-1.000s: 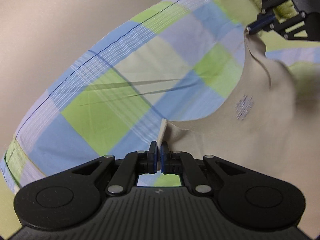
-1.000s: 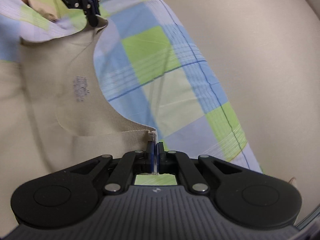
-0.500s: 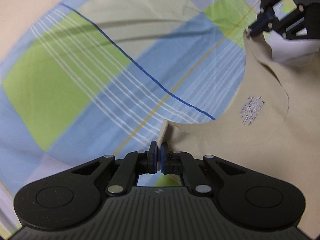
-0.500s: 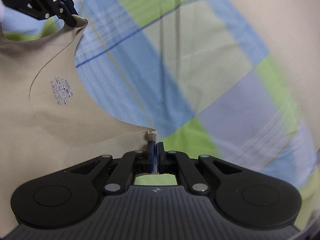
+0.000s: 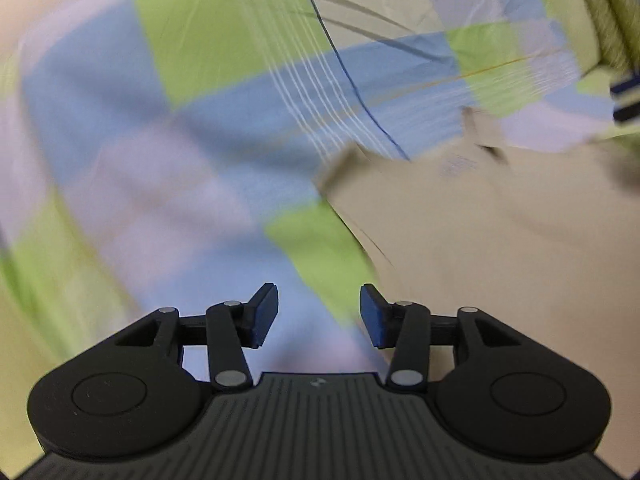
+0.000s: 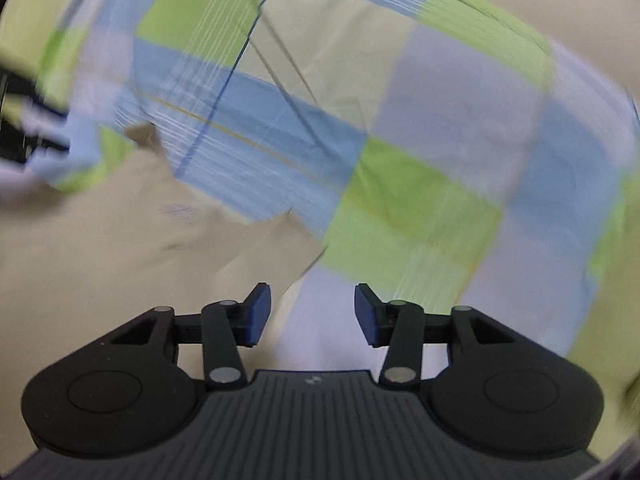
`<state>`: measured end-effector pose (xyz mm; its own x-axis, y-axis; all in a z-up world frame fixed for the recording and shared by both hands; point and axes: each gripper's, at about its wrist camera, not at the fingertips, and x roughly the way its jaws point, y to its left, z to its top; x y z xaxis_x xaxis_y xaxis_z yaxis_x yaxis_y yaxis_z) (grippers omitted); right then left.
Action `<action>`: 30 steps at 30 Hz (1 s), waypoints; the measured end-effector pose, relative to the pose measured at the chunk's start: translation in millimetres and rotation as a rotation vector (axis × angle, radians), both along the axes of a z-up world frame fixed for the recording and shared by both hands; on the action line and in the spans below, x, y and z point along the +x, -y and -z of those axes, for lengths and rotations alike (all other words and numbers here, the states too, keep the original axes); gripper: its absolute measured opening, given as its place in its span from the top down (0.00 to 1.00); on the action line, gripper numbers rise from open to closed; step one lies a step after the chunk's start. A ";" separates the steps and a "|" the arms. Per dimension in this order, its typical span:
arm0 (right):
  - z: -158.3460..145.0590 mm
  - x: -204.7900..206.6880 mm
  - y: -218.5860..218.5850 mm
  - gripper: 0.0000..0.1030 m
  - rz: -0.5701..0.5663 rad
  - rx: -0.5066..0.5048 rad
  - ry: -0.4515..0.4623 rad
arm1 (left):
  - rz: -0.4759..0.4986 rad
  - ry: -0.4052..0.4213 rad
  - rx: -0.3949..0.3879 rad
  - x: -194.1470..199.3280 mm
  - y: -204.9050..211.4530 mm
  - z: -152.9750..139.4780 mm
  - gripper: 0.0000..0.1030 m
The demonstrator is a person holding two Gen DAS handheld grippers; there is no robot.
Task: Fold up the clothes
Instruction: 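Grasp the shirt hem with the left gripper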
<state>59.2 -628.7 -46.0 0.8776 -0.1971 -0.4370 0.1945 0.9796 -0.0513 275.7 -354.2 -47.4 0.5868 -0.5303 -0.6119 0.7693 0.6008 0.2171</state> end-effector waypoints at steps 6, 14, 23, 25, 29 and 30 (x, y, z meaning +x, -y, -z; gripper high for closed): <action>29.5 -126.1 -31.0 0.59 0.036 0.262 -0.001 | 0.019 -0.186 -0.054 -88.0 -64.9 -4.3 0.51; 56.0 -228.9 -52.8 0.60 0.096 0.569 -0.017 | -0.034 -0.369 -0.155 -165.9 -111.3 -0.4 0.52; 84.9 -264.9 -45.6 0.61 0.133 0.754 0.034 | -0.078 -0.468 -0.230 -168.4 -121.2 7.0 0.55; 89.5 -263.3 -42.7 0.61 0.133 0.780 0.045 | -0.095 -0.514 -0.258 -161.0 -122.7 9.5 0.55; 93.9 -257.5 -39.7 0.64 0.122 0.821 0.066 | -0.086 -0.587 -0.296 -154.3 -119.5 13.8 0.60; 94.9 -256.9 -39.9 0.69 0.117 0.834 0.074 | -0.089 -0.612 -0.307 -152.1 -118.5 16.3 0.63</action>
